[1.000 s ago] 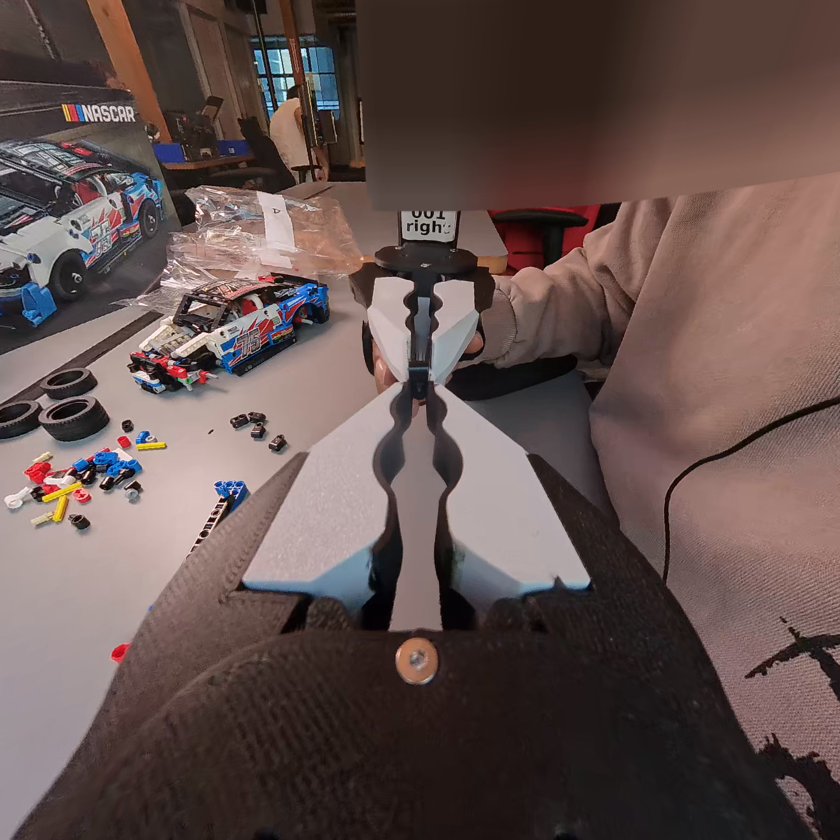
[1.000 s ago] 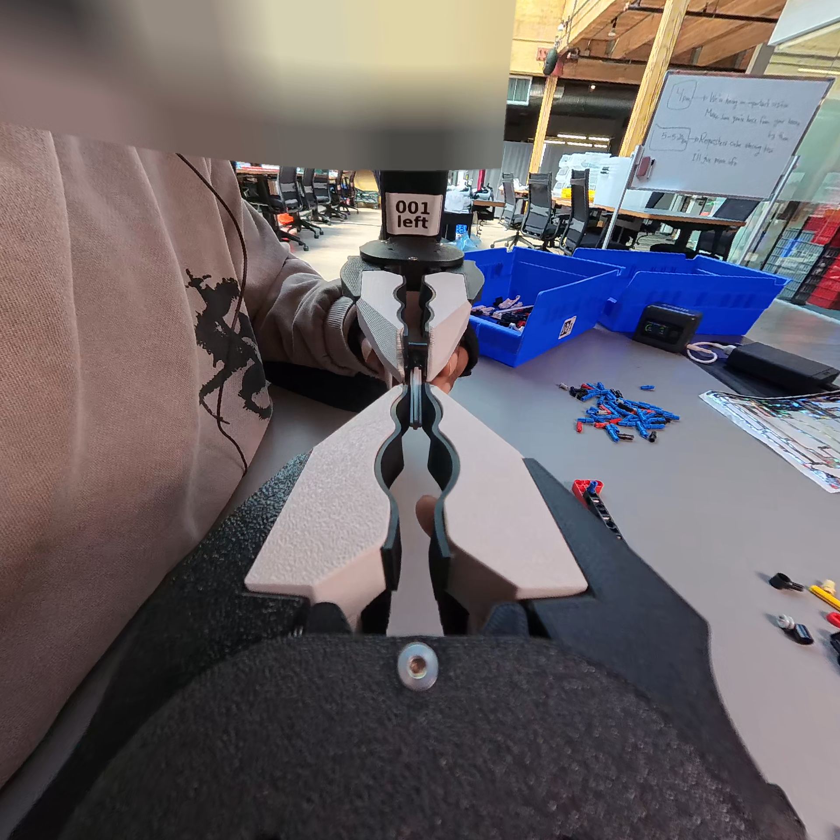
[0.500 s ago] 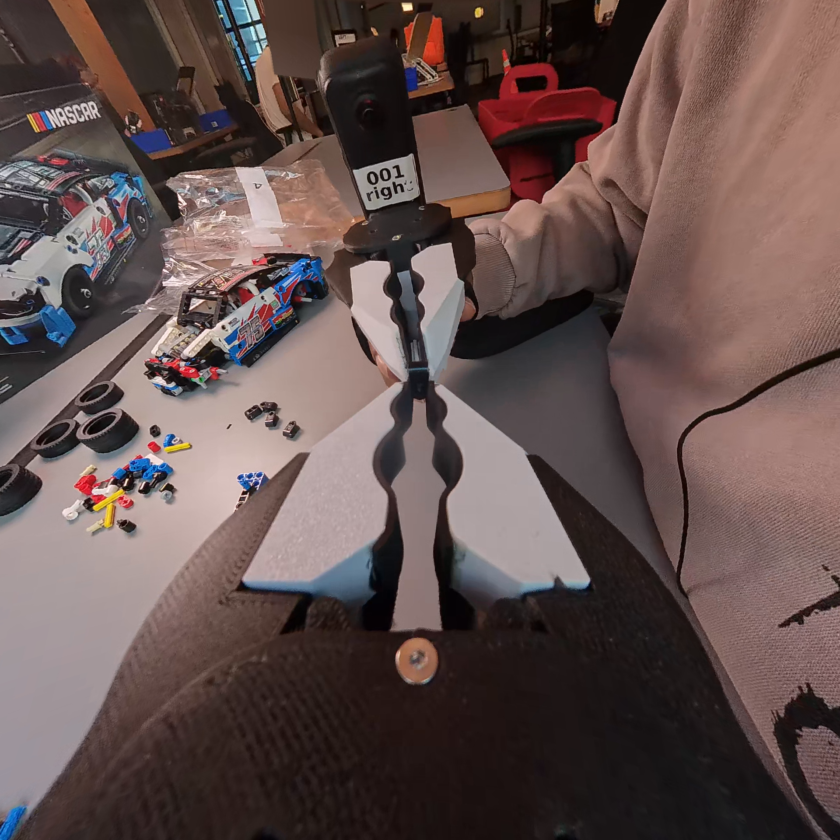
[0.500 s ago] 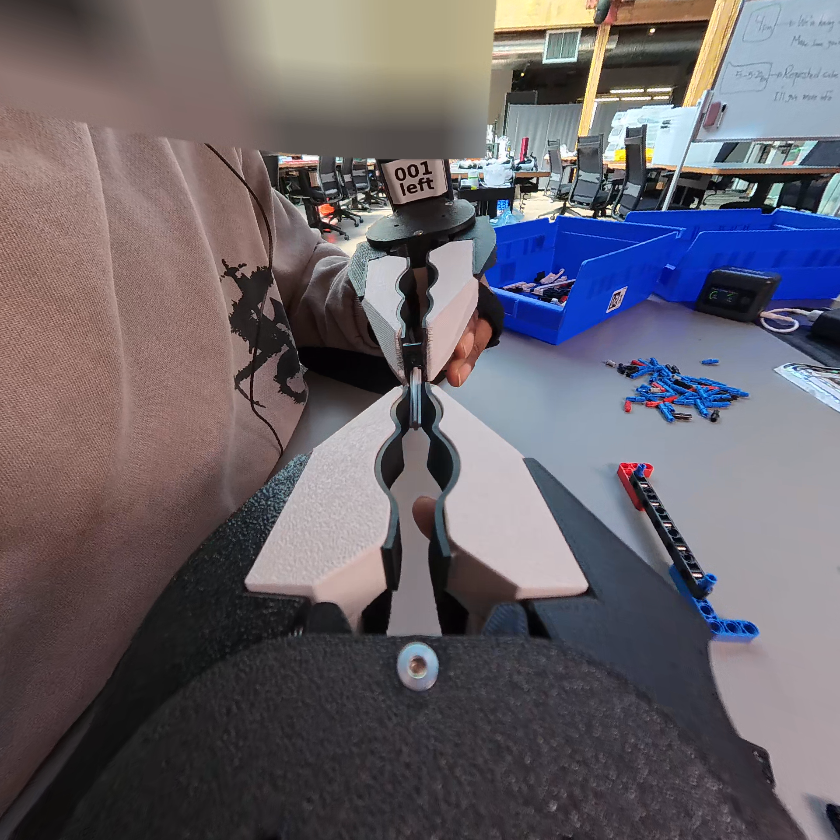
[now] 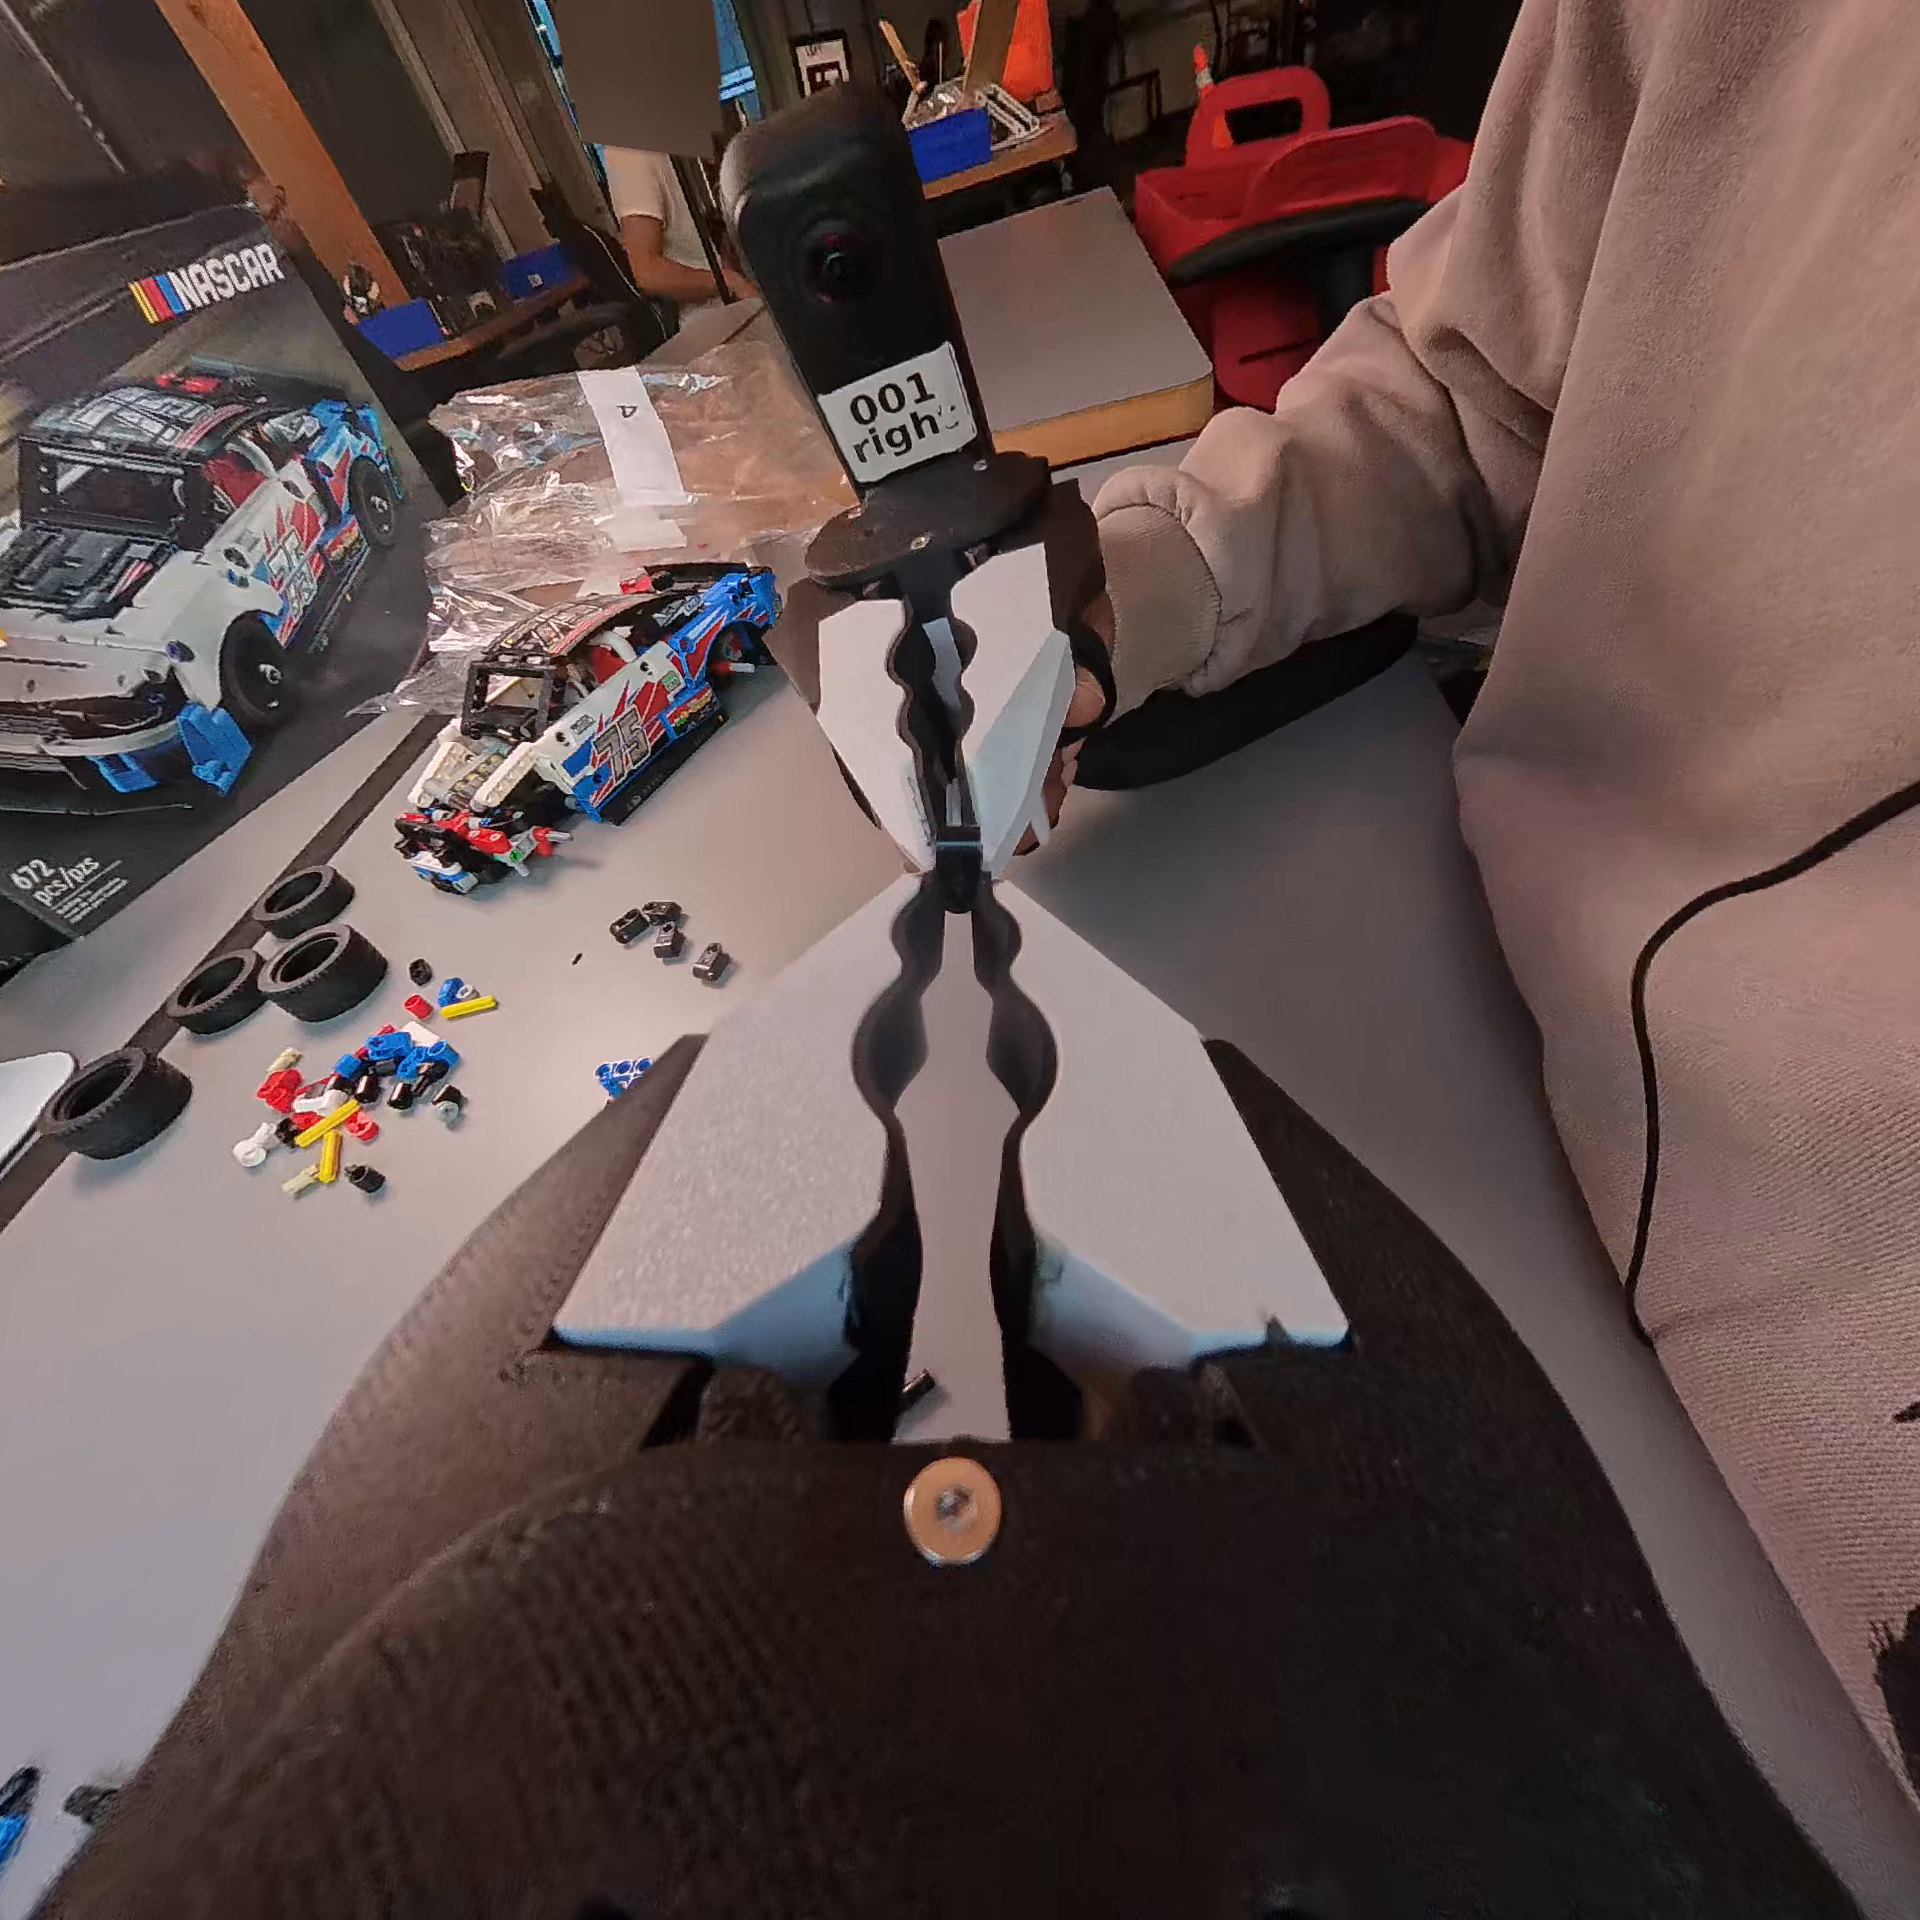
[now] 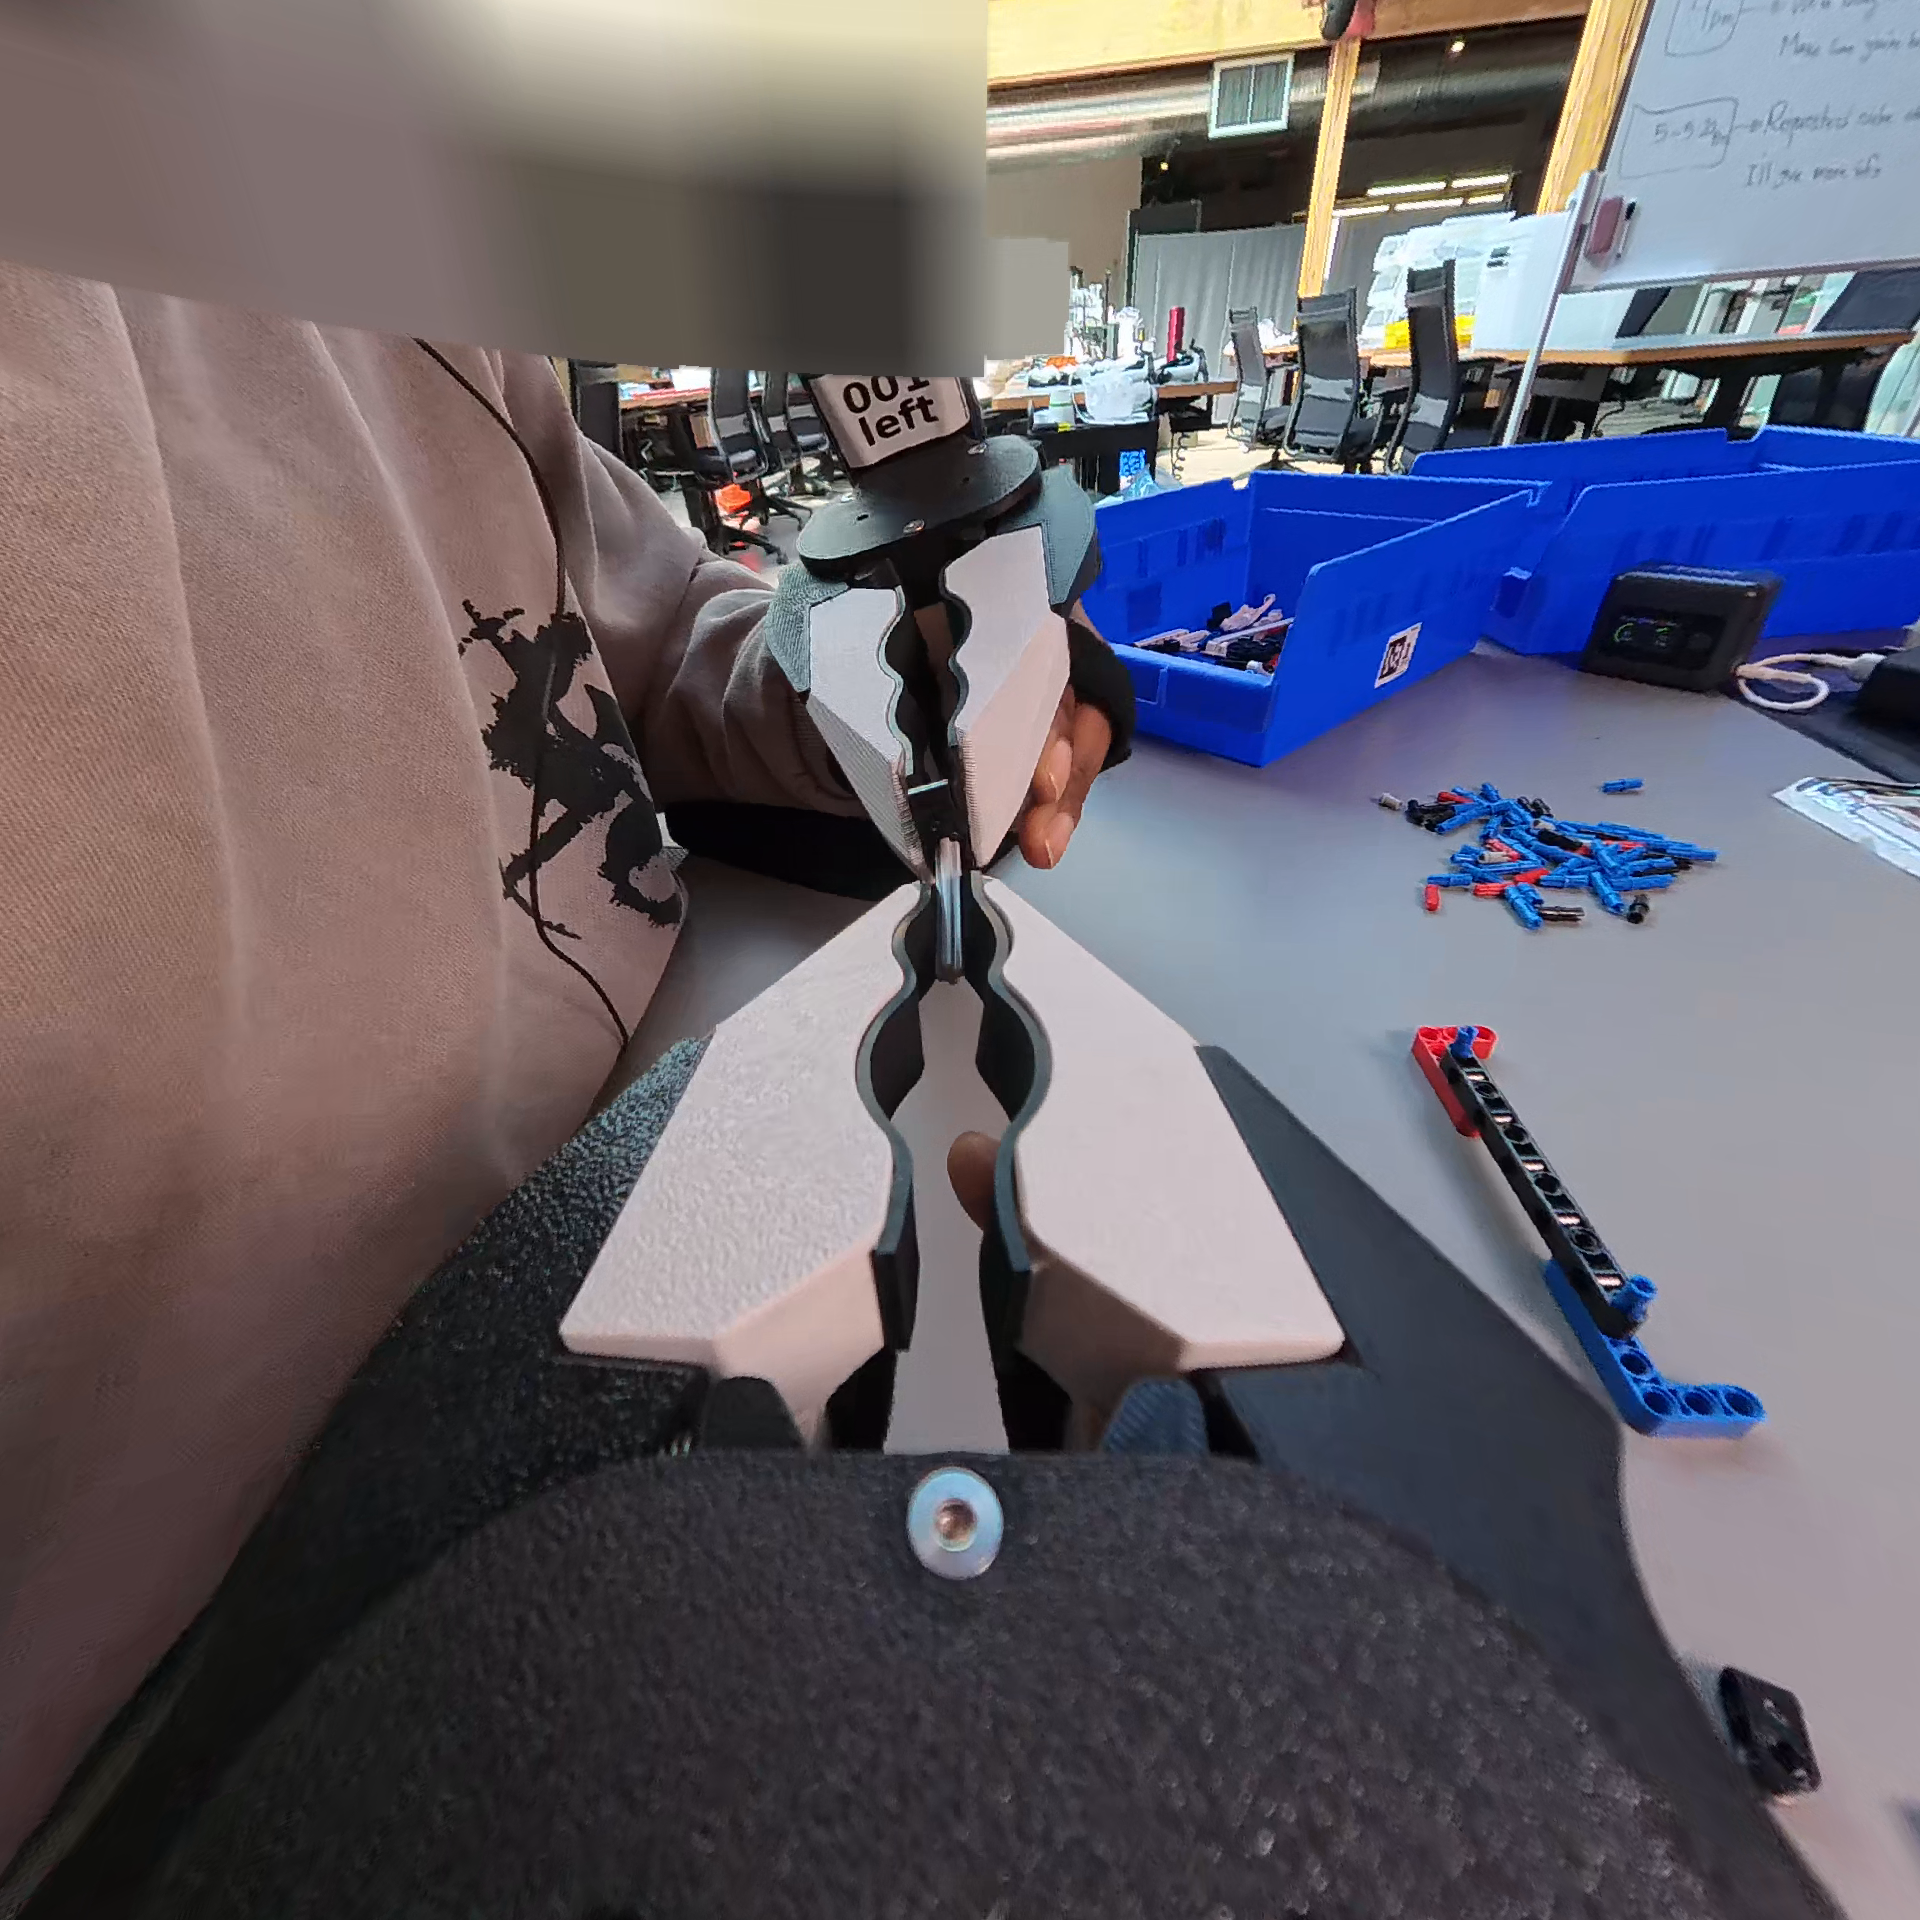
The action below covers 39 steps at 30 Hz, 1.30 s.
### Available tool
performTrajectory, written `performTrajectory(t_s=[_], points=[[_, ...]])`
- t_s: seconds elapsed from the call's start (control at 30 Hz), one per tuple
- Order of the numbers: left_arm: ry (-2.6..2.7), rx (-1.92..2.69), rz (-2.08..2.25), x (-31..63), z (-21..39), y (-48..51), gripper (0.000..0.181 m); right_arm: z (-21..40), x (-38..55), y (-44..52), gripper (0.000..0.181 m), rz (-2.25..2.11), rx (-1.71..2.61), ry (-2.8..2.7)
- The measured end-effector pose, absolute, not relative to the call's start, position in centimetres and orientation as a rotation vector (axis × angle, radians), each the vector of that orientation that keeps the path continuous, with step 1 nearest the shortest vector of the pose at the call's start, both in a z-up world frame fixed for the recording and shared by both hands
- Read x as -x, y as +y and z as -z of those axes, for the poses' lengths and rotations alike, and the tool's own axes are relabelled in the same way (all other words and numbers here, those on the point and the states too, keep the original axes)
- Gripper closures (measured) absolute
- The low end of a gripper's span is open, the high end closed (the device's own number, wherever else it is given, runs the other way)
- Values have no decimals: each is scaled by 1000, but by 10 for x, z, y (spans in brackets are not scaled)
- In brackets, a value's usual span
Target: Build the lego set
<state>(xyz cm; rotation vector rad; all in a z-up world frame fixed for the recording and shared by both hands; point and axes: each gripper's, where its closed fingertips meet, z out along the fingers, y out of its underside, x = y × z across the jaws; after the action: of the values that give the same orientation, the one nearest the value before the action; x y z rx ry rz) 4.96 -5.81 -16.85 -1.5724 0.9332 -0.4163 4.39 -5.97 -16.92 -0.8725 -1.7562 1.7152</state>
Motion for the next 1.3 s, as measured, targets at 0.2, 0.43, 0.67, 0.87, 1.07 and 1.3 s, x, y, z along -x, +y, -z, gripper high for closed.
performTrajectory(t_s=[0.2, 0.43, 0.67, 0.87, 1.07, 1.3], points=[[935, 1556, 460, -54, 166, -61, 177, 167, -49, -64, 179, -1749, 873, -1772], [916, 1560, 487, -54, 167, -61, 177, 168, -48, -63, 179, -1750, 896, -1765], [905, 1564, 496, -54, 167, -59, 177, 168, -47, -62, 179, -1772, 915, -1749], [927, 1532, 499, -59, 161, -62, 177, 161, -50, -68, 179, -1798, 880, -1757], [931, 1554, 451, -55, 164, -58, 177, 164, -47, -64, 179, -1785, 901, -1754], [919, 1548, 461, -55, 162, -57, 176, 162, -47, -63, 179, -1778, 885, -1743]])
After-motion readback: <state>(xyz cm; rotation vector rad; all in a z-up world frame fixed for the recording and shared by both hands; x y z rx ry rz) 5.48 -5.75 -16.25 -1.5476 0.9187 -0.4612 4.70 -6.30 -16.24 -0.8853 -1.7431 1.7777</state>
